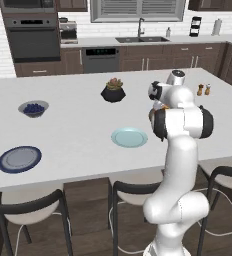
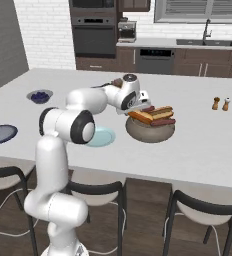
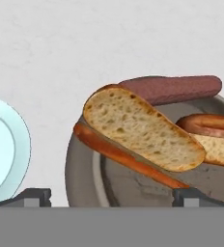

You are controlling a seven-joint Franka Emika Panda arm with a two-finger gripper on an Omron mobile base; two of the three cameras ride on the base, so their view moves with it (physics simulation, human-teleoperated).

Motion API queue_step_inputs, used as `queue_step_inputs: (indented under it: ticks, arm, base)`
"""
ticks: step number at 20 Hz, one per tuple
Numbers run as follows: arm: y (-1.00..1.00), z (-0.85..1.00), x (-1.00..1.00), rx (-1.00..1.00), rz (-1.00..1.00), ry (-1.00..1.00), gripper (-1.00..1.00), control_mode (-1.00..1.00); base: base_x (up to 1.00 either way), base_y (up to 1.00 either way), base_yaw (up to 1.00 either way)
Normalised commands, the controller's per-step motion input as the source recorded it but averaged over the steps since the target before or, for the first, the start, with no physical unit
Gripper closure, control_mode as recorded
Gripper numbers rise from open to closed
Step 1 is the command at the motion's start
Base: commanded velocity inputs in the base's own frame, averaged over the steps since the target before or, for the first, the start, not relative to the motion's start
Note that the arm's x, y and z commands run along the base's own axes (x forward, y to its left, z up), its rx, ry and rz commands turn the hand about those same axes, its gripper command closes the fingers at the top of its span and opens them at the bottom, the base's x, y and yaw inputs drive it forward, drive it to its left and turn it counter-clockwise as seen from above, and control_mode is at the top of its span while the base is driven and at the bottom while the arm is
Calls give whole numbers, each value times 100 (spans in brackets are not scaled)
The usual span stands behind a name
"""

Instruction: Place one bun and one sausage from the bowl on each plate.

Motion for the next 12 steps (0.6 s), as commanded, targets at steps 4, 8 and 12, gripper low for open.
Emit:
queue_step_inputs:
  ticks: [4,8,12]
  arm:
    - [-2,-20,39,0,0,1,-100,-100]
    - [0,-17,31,0,0,0,-100,-100]
    - [-5,-7,27,0,0,0,-100,-100]
  base:
    - [0,0,0]
    - [0,0,0]
    - [0,0,0]
